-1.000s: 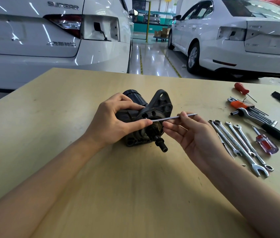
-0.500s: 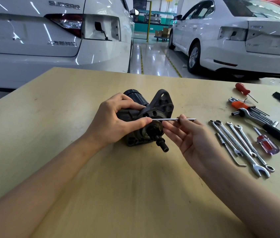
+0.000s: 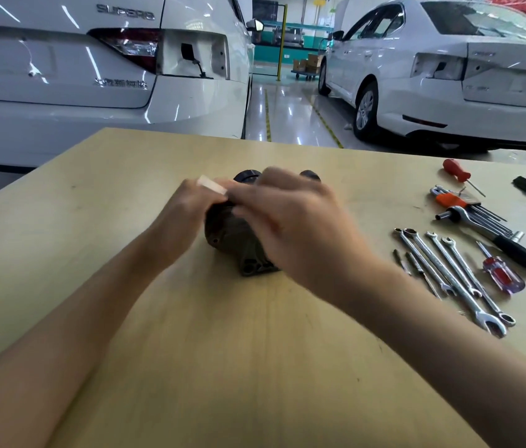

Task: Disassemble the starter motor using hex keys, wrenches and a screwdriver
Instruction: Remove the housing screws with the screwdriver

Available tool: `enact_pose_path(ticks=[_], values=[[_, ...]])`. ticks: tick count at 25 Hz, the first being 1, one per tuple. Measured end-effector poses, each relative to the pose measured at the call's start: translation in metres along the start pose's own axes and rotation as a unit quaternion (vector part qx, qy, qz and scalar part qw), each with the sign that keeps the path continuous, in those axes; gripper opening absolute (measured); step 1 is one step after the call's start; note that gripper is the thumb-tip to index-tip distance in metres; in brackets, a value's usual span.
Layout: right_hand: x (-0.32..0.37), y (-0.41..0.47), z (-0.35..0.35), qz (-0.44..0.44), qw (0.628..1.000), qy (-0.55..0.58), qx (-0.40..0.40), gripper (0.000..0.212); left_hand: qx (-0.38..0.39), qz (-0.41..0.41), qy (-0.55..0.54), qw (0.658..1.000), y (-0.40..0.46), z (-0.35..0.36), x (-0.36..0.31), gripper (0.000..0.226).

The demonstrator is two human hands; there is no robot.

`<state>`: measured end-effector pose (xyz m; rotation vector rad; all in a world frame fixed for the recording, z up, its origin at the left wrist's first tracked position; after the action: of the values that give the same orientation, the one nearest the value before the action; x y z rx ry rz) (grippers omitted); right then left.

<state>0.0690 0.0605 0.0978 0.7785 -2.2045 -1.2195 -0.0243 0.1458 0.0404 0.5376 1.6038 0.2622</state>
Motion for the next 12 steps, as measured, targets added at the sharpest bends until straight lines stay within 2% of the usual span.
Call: enact_pose_path(ticks=[2, 4, 5, 7, 8, 10, 11, 12], values=[[0.023, -0.015, 0.023, -0.117, 0.985, -0.095, 0.090, 0.011, -0.032, -0.058, -0.058, 0.996, 0.007, -0.015, 0.010, 0.045], [0.032, -0.038, 0.039, -0.205, 0.951, -0.176, 0.152, 0.016, -0.063, -0.087, -0.067, 0.992, 0.010, -0.022, 0.017, 0.048], [0.029, -0.045, 0.040, -0.218, 0.943, -0.196, 0.159, 0.019, -0.080, -0.083, -0.057, 0.992, 0.010, -0.022, 0.017, 0.048], [0.025, -0.050, 0.028, -0.236, 0.947, -0.193, 0.103, 0.020, -0.096, -0.044, 0.010, 0.994, 0.009, -0.015, 0.010, 0.041], [0.023, -0.050, 0.018, -0.218, 0.963, -0.148, 0.065, 0.017, -0.088, -0.022, 0.060, 0.994, 0.006, -0.008, 0.006, 0.035], [0.005, -0.047, -0.008, -0.081, 0.996, 0.007, -0.024, 0.014, -0.053, 0.004, 0.147, 0.988, 0.002, 0.004, 0.007, 0.024], [-0.013, -0.046, -0.021, 0.027, 0.993, 0.087, -0.079, 0.011, -0.042, 0.011, 0.173, 0.984, 0.000, 0.007, 0.009, 0.021], [-0.035, -0.049, -0.031, 0.155, 0.965, 0.163, -0.133, 0.009, -0.038, 0.015, 0.188, 0.981, -0.001, 0.008, 0.011, 0.021]])
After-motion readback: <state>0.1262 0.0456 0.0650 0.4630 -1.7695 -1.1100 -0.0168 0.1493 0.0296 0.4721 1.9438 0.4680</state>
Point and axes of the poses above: each hand's wrist, its own y-axis towards the middle knuckle, its own z-axis out of the palm, x = y × z, the point moved 8 cm from there along y, towards the middle knuckle, and after that the axes turned 14 degrees about -x, right-handed, at the moved point
